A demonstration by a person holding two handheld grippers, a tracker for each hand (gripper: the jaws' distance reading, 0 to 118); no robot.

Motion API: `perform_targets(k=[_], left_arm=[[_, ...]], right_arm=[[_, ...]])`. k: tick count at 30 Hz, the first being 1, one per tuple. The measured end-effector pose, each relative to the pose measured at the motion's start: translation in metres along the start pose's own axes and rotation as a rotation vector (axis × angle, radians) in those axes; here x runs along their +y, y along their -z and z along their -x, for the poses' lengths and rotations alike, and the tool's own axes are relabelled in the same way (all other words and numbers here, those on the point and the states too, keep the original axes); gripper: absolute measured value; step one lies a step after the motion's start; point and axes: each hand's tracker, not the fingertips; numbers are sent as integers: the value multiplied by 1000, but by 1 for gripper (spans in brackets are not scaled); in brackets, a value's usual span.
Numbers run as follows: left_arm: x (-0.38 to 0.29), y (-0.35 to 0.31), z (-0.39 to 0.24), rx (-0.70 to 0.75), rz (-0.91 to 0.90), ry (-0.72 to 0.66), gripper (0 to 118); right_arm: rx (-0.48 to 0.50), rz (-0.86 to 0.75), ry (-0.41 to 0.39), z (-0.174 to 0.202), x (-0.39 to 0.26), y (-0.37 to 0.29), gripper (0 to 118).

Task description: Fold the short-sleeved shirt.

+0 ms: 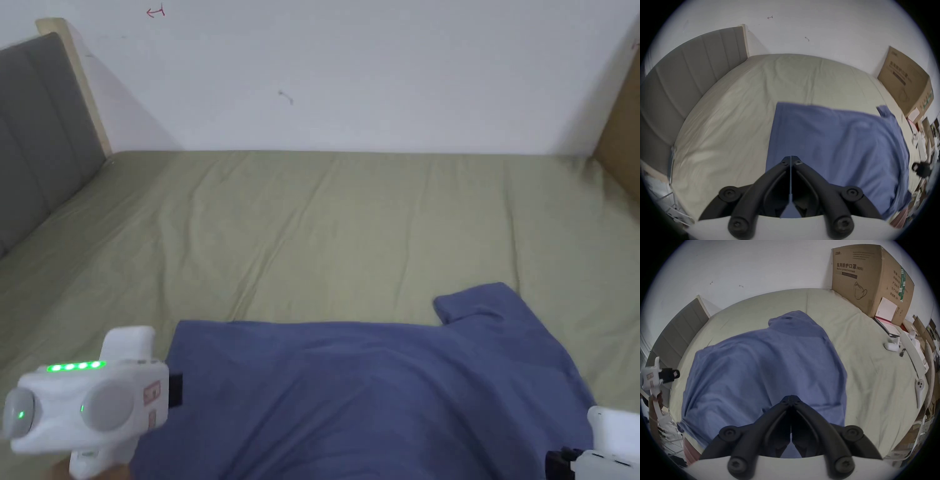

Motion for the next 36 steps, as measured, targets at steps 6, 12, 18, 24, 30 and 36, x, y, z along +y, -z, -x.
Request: perform_targets(k=[6, 12, 18, 24, 30, 36], left_arm=[[75, 88, 4, 36, 28, 4, 107], [88, 154, 10, 54, 139, -23, 107], [75, 156, -3, 104, 107, 3, 69], [65, 137, -13, 91, 95, 107, 2], [74, 123, -4, 49, 97, 47, 2], [75, 111, -7, 44, 85, 100, 2]], right_arm=[[24, 11, 12, 7, 11, 22, 0], [31, 28, 39, -3, 5, 25, 0], [14, 56, 74, -16, -2, 31, 0], [38, 54, 77, -24, 18, 33, 0], [73, -14, 85, -43, 107, 51, 46], [99, 31, 107, -71, 174, 125, 98]])
